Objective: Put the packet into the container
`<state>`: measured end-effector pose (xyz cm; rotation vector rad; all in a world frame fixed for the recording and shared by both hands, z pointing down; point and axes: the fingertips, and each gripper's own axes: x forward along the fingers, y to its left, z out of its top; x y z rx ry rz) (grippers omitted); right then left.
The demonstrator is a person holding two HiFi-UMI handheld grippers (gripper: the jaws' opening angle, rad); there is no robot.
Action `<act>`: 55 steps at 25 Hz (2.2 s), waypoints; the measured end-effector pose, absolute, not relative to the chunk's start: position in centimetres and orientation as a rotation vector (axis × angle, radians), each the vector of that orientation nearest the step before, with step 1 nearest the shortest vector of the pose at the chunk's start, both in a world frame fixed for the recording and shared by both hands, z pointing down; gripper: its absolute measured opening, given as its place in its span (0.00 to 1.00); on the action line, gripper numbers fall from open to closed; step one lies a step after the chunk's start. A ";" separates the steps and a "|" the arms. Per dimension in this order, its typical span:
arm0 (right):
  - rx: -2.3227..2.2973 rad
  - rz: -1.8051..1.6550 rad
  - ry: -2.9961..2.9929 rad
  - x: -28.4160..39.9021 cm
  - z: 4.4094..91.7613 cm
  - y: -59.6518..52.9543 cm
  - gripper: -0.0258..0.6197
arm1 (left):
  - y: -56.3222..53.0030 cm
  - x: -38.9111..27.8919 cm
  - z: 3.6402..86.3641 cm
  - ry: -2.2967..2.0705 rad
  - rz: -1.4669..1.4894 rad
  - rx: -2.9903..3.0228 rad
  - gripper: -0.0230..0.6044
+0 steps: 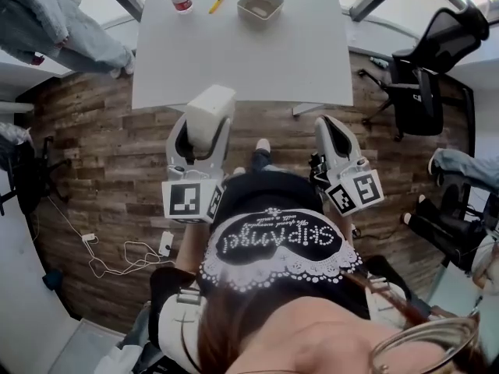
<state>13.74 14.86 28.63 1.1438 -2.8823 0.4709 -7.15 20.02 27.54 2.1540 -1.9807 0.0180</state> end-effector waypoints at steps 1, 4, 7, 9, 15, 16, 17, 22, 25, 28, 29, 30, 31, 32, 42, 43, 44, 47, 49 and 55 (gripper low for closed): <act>1.143 0.473 -2.882 14.1 28.6 14.2 0.03 | 19.6 -6.9 27.7 -1.984 0.024 2.149 0.49; 1.138 0.476 -2.887 15.1 28.7 12.4 0.03 | 18.2 -6.3 27.9 -2.008 0.035 2.124 0.49; 1.123 0.483 -2.888 15.9 29.1 11.0 0.03 | 17.3 -5.9 28.1 -2.038 0.032 2.070 0.49; 1.115 0.485 -2.886 16.4 29.4 10.2 0.03 | 16.9 -5.6 28.4 -2.048 0.030 2.048 0.49; 1.105 0.500 -2.891 17.5 29.8 8.9 0.03 | 15.8 -5.3 28.6 -2.079 0.049 2.029 0.49; 1.108 0.502 -2.889 17.6 29.8 8.7 0.03 | 15.6 -5.3 28.5 -2.083 0.050 2.028 0.49; 1.114 0.502 -2.886 17.8 29.8 8.5 0.03 | 15.3 -5.3 28.4 -2.084 0.052 2.031 0.49; 1.164 0.505 -2.869 18.3 29.8 7.5 0.03 | 13.7 -5.3 28.2 -2.062 0.061 2.065 0.49; 1.193 0.504 -2.852 18.4 29.9 6.7 0.03 | 12.2 -5.4 28.2 -2.036 0.060 2.088 0.49; 1.224 0.503 -2.839 18.2 29.8 5.4 0.03 | 10.2 -5.8 28.4 -2.009 0.057 2.108 0.49; 1.232 0.501 -2.838 18.0 29.7 4.9 0.03 | 9.5 -5.9 28.4 -2.000 0.054 2.115 0.49; 1.238 0.497 -2.838 17.8 29.5 4.4 0.03 | 8.8 -6.1 28.4 -1.991 0.049 2.122 0.49; 1.242 0.492 -2.838 17.5 29.3 3.9 0.03 | 8.1 -6.2 28.3 -1.983 0.044 2.129 0.49; 1.245 0.488 -2.837 17.2 29.1 3.4 0.03 | 7.4 -6.4 28.1 -1.976 0.039 2.135 0.49; 1.333 0.477 -2.778 14.7 27.8 -0.2 0.03 | 2.2 -8.7 27.6 -1.881 0.027 2.195 0.49; 1.342 0.473 -2.777 14.5 27.6 -0.6 0.03 | 1.8 -9.0 27.7 -1.877 0.026 2.197 0.49; 1.350 0.469 -2.775 14.2 27.5 -0.9 0.03 | 1.4 -9.4 27.7 -1.872 0.025 2.200 0.49; 1.382 0.465 -2.754 12.8 27.6 -1.8 0.03 | 0.1 -11.0 28.0 -1.853 0.017 2.210 0.49; 1.404 0.468 -2.734 11.9 27.6 -2.2 0.03 | -0.6 -12.2 28.2 -1.838 0.012 2.211 0.49; 1.480 0.444 -2.699 13.0 27.4 -2.6 0.03 | -1.3 -13.4 27.4 -1.857 0.021 2.222 0.49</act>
